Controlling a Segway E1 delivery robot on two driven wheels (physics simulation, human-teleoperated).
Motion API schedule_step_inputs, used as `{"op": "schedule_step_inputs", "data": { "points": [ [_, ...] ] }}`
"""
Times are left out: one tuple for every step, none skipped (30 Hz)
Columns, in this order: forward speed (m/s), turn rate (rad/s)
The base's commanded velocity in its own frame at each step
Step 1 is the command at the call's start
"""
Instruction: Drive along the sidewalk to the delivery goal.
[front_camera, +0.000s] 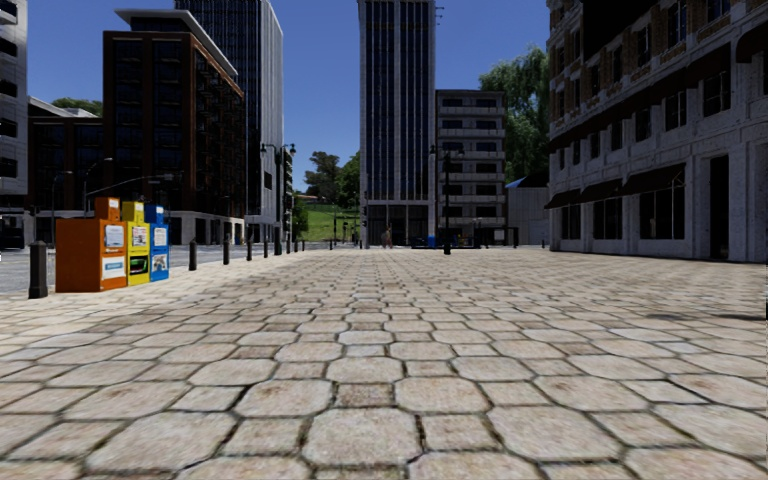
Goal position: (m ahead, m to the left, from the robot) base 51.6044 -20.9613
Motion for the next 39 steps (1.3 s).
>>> {"op": "schedule_step_inputs", "data": {
  "points": [
    [2.00,0.27],
    [2.00,0.24],
    [2.00,0.24],
    [2.00,0.24],
    [2.00,0.21],
    [2.00,0.12],
    [2.00,0.00],
    [2.00,0.00],
    [2.00,0.00],
    [2.00,0.00],
    [2.00,0.00],
    [2.00,0.00],
    [2.00,0.00],
    [2.00,0.00],
    [2.00,0.00],
    [2.00,0.00],
    [2.00,0.00],
    [2.00,0.00],
    [2.00,0.00],
    [2.00,0.00],
    [2.00,0.00],
    [2.00,0.00],
    [2.00,0.00],
    [2.00,0.00],
    [2.00,0.00],
    [2.00,0.00],
    [2.00,0.00],
    [2.00,0.00],
    [2.00,0.00],
    [2.00,0.00],
    [2.00,0.00],
    [2.00,0.00],
    [2.00,0.00],
    [2.00,0.00],
    [2.00,0.00],
    [2.00,0.00],
    [2.00,0.00],
    [2.00,0.00],
    [2.00,0.00]
  ]
}}
